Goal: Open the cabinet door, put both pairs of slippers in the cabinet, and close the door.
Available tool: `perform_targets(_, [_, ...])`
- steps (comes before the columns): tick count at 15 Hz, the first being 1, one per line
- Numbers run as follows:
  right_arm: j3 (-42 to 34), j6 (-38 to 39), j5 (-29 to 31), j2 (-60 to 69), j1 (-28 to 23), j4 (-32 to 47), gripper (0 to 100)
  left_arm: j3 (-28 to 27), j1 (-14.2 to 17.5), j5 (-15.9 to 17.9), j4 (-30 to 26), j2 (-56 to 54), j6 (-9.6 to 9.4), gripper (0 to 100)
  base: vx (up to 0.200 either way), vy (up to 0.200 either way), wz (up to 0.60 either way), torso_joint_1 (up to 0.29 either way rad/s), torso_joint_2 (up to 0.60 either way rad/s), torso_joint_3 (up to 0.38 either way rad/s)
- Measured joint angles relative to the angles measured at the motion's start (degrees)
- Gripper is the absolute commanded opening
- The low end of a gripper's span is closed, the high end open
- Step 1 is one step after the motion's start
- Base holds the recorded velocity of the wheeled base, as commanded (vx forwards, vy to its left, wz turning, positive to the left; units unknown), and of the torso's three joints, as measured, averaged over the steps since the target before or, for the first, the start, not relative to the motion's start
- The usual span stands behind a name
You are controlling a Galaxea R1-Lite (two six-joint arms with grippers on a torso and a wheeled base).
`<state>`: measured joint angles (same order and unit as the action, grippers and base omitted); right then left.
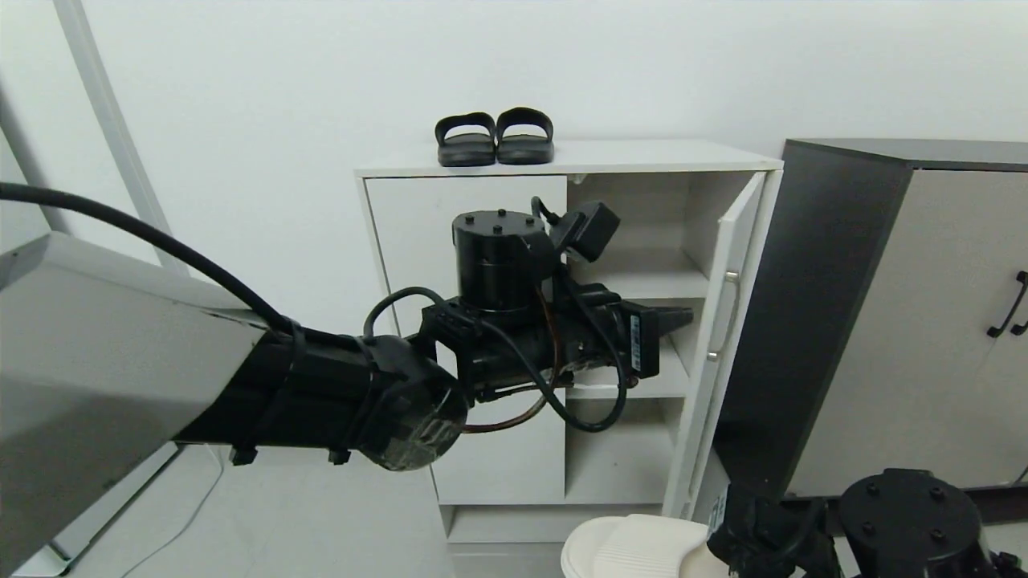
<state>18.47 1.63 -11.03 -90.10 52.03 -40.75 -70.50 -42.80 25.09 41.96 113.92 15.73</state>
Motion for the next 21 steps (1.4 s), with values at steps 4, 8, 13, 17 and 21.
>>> perform_targets(4, [4.9,3.3,4.5,-1.0,-4.5,0.1,0,2.1,4.3,-0.4,-0.2,-3.6,-0.02,0,0.0,0.0,0.0,0.0,0.0,0.0])
perform_targets(8, [16.3,10.4,26.2,-7.9,-8.0,0.3,0,10.8,11.0,-9.9,-7.3,-18.5,-0.23,0,0.0,0.0,0.0,0.0,0.0,0.0])
perform_targets(13, [22.6,11.5,33.9,-16.3,-9.9,0.2,0,22.7,15.7,-38.5,-34.8,-51.1,-2.79,0,0.0,0.0,0.0,0.0,0.0,0.0])
perform_targets(17, [22.7,11.5,34.0,-17.9,-10.3,0.0,0,36.4,29.2,-48.2,-49.6,-79.8,-7.9,0,0.0,0.0,0.0,0.0,0.0,0.0])
perform_targets(21, [22.2,11.6,33.9,-18.6,-10.2,0.0,0,59.1,37.7,-42.3,-46.2,-101.5,-15.29,0,0.0,0.0,0.0,0.0,0.0,0.0])
